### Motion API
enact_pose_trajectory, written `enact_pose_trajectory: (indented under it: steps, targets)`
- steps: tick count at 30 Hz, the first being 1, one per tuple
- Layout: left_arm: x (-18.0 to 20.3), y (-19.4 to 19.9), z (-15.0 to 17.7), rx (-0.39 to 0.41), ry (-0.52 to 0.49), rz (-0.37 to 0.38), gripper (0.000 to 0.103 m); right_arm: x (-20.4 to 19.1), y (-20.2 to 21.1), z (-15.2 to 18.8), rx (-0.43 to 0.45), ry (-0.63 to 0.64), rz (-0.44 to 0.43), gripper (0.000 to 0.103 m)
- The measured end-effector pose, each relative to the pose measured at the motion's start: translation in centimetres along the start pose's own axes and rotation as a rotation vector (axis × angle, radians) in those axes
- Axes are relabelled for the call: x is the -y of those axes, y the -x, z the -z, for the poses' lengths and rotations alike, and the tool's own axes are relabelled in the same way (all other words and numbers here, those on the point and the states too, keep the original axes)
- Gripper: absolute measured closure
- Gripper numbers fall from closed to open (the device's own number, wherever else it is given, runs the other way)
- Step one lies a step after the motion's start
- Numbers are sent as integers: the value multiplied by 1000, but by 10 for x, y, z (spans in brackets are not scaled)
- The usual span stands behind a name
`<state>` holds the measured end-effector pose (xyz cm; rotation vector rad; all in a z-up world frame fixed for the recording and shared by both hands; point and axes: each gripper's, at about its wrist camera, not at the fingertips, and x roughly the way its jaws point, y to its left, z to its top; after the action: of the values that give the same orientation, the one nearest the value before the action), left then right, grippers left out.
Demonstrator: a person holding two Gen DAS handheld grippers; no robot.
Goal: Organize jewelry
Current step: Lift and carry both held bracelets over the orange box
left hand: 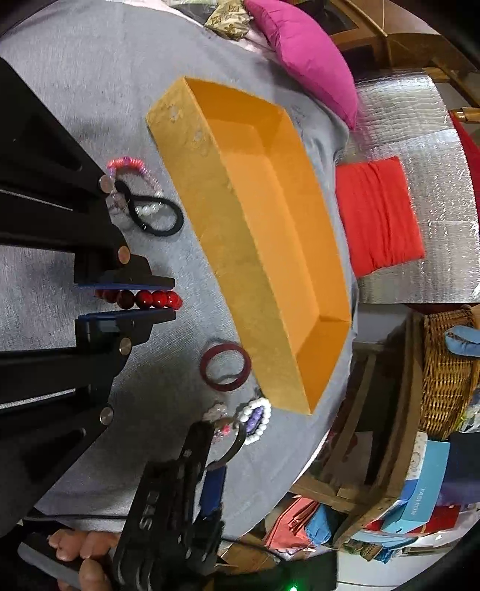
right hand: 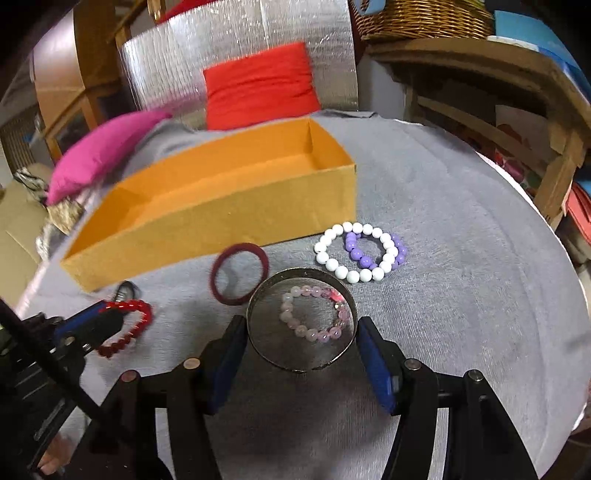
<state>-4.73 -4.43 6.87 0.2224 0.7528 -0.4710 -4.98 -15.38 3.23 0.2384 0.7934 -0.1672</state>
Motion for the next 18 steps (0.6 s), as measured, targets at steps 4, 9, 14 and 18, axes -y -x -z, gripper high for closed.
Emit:
enact_pose_trajectory:
  steps: [4, 9, 14, 18]
  targets:
    - [-10, 10, -7, 33, 40, 5, 93, 6, 12, 2, -7, -53, -16, 40]
    - [-18, 27, -12, 89, 54, 0, 93, 3, 27, -13, -11, -74, 15, 40]
    - [-27, 40, -13, 124, 71, 0, 93, -14, 36, -39, 24, -65, 15, 40]
    - [-45, 48, -15, 156, 117, -13, 93, -30, 35, -58, 53, -50, -1, 40]
